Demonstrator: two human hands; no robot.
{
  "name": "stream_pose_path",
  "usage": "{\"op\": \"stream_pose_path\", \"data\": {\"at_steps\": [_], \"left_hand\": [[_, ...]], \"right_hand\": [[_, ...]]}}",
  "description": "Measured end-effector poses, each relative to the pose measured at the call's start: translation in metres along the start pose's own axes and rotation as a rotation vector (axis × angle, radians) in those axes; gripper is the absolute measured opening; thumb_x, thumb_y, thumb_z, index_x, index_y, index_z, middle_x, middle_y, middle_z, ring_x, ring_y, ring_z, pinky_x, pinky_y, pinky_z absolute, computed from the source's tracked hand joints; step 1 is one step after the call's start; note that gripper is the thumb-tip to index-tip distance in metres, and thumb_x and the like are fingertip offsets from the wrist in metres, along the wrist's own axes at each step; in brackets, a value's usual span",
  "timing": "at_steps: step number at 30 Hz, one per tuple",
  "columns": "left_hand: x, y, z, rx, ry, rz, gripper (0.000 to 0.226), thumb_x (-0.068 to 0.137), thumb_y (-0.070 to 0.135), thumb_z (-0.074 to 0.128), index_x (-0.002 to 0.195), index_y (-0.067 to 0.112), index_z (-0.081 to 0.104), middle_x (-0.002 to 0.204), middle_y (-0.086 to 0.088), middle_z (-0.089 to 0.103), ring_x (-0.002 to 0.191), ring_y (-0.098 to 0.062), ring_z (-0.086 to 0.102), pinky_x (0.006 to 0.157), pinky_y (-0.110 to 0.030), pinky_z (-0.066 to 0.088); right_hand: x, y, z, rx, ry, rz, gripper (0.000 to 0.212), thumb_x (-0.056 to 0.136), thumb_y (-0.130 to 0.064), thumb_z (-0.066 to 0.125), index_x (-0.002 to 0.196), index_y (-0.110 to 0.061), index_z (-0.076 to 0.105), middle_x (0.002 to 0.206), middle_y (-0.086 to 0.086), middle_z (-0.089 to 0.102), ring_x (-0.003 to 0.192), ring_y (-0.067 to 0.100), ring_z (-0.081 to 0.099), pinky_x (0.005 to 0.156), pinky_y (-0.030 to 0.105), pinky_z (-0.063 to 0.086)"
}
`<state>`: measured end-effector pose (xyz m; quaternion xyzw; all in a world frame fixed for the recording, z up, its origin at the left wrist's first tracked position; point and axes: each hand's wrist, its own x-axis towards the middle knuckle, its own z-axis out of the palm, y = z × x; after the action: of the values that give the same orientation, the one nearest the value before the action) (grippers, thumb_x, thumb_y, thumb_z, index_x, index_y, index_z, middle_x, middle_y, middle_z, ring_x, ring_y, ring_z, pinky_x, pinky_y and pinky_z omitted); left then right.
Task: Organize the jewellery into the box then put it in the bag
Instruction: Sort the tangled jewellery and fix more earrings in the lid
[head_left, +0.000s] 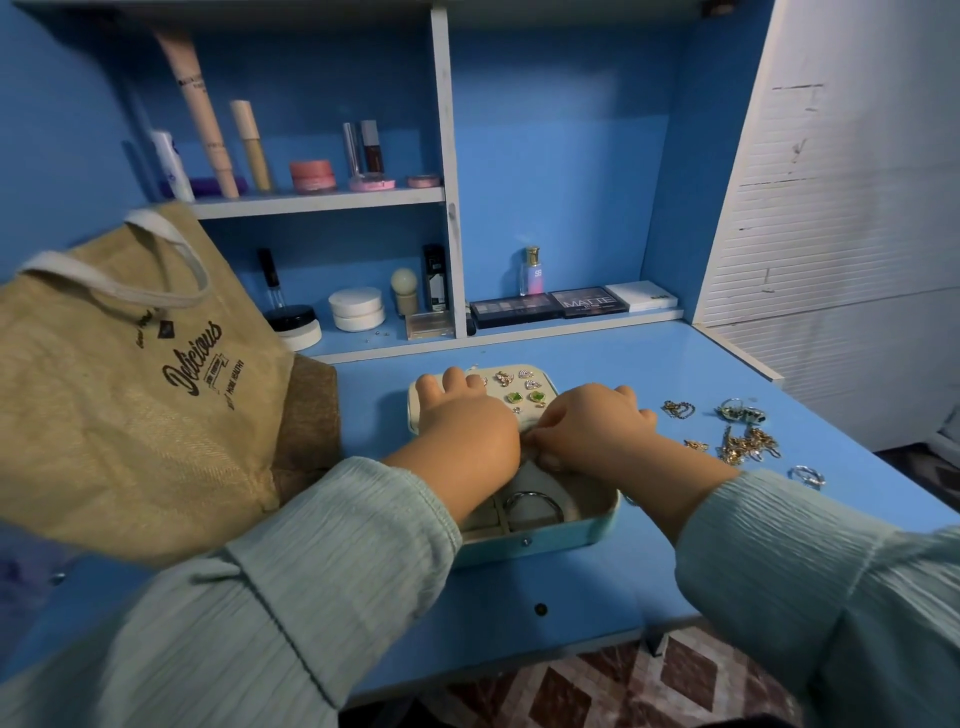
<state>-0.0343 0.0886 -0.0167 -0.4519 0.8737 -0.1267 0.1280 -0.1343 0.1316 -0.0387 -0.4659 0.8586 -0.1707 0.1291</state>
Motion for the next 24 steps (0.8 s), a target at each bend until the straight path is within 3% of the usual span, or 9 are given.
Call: {"op": "stream_pose_path", "data": {"at_steps": [4,9,11,15,19,22,24], "left_hand": [[-0.005,0.008,-0.004,-0.055,0.062,0.052,0.036,0.092,0.032,0.048,0.128,0.026,0.053,0.131,-0.007,0.039,0.12,-0.027,0.027,0.097,-0.044,0.021],[-0.01,0.034,-0.013,-0.17,0.167,0.176,0.029,0.095,0.033,0.043,0.117,0.034,0.061,0.123,-0.001,0.044,0.117,-0.026,0.029,0.091,-0.044,0.021],[-0.014,0.048,-0.017,-0.223,0.195,0.235,0.027,0.095,0.036,0.043,0.115,0.036,0.062,0.119,0.001,0.045,0.116,-0.025,0.03,0.086,-0.042,0.02],[-0.02,0.079,-0.025,-0.307,0.196,0.345,0.024,0.094,0.041,0.044,0.111,0.041,0.062,0.119,0.002,0.047,0.118,-0.025,0.031,0.088,-0.041,0.021],[-0.021,0.106,-0.026,-0.341,0.176,0.406,0.019,0.092,0.042,0.051,0.106,0.043,0.064,0.121,0.004,0.047,0.119,-0.024,0.031,0.089,-0.04,0.02],[-0.019,0.12,-0.023,-0.329,0.163,0.427,0.02,0.09,0.045,0.052,0.107,0.041,0.063,0.122,0.005,0.047,0.121,-0.023,0.031,0.09,-0.04,0.02],[-0.017,0.126,-0.021,-0.301,0.163,0.426,0.025,0.09,0.045,0.052,0.113,0.04,0.06,0.125,0.004,0.047,0.123,-0.023,0.03,0.093,-0.04,0.02]], "right_hand": [[-0.011,0.013,-0.012,0.008,0.008,-0.052,0.013,0.087,-0.044,0.055,0.086,-0.034,0.063,0.091,-0.004,0.051,0.114,0.024,0.034,0.08,0.035,0.027],[-0.023,0.049,-0.039,-0.057,-0.055,-0.086,0.013,0.086,-0.043,0.057,0.081,-0.033,0.062,0.101,-0.004,0.063,0.113,0.022,0.041,0.091,0.034,0.039],[-0.026,0.067,-0.051,-0.074,-0.076,-0.083,0.01,0.085,-0.038,0.06,0.076,-0.032,0.062,0.1,-0.003,0.066,0.105,0.02,0.05,0.084,0.029,0.044],[-0.036,0.103,-0.073,-0.146,-0.123,-0.038,0.012,0.085,-0.03,0.064,0.091,-0.022,0.07,0.083,-0.004,0.063,0.073,0.012,0.055,0.057,0.019,0.04],[-0.043,0.142,-0.088,-0.189,-0.085,0.021,0.018,0.089,-0.018,0.057,0.101,-0.021,0.07,0.093,-0.003,0.062,0.08,0.015,0.056,0.06,0.018,0.042],[-0.046,0.171,-0.09,-0.211,-0.045,0.089,0.024,0.089,-0.014,0.053,0.105,-0.025,0.066,0.097,-0.005,0.057,0.085,0.018,0.058,0.071,0.029,0.052],[-0.048,0.188,-0.087,-0.173,-0.034,0.152,0.026,0.09,-0.012,0.053,0.11,-0.027,0.062,0.105,-0.001,0.055,0.088,0.022,0.057,0.07,0.037,0.057]]}}
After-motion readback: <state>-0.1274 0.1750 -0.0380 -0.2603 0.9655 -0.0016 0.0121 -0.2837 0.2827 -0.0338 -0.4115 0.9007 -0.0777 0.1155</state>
